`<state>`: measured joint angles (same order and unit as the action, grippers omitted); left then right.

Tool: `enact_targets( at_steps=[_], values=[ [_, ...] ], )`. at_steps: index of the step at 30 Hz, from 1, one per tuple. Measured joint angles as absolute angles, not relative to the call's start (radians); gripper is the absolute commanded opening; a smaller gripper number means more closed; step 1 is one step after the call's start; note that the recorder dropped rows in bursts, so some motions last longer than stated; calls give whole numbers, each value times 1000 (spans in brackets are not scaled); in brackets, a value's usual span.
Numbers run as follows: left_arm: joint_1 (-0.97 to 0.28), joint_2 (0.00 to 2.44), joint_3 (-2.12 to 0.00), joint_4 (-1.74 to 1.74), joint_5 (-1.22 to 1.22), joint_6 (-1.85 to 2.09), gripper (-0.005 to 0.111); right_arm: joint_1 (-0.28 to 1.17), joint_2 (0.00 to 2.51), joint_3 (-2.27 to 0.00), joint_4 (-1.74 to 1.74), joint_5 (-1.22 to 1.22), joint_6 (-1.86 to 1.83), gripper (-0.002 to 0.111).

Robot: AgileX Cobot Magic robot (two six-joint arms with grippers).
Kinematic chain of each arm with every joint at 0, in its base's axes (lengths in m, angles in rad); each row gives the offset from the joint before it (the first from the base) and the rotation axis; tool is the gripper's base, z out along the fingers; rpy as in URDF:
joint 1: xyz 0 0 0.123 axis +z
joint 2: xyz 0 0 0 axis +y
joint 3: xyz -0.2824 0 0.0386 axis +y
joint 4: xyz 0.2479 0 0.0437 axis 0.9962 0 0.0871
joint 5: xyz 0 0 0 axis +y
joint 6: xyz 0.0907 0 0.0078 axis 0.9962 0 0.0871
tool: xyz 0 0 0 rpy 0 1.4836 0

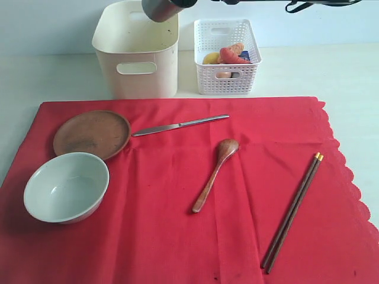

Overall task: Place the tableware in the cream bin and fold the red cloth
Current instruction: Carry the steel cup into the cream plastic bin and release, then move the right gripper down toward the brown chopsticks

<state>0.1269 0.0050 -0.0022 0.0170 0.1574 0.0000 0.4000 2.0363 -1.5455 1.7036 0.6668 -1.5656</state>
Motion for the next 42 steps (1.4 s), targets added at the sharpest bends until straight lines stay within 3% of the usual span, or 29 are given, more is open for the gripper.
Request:
enact_targets(
  at_steps=[13,21,25,29,38,42],
  values=[
    [127,5,-2,17,157,0,1,469,2268,-1741,1732,582,-1598,4],
    [127,5,-2,17,157,0,1,566,2285,-1762,1736,224,-1603,31],
    [127,5,-2,17,157,0,1,573,2285,-1764,1739,190,-1603,50],
    [127,5,-2,17,157,0,1,573,2285,-1765,1739,186,-1605,61],
    [127,5,-2,17,157,0,1,573,2204,-1765,1739,231,-1587,55],
    [127,5,-2,17,157,0,1,573,2127,-1765,1568,247,-1464,55]
  ],
)
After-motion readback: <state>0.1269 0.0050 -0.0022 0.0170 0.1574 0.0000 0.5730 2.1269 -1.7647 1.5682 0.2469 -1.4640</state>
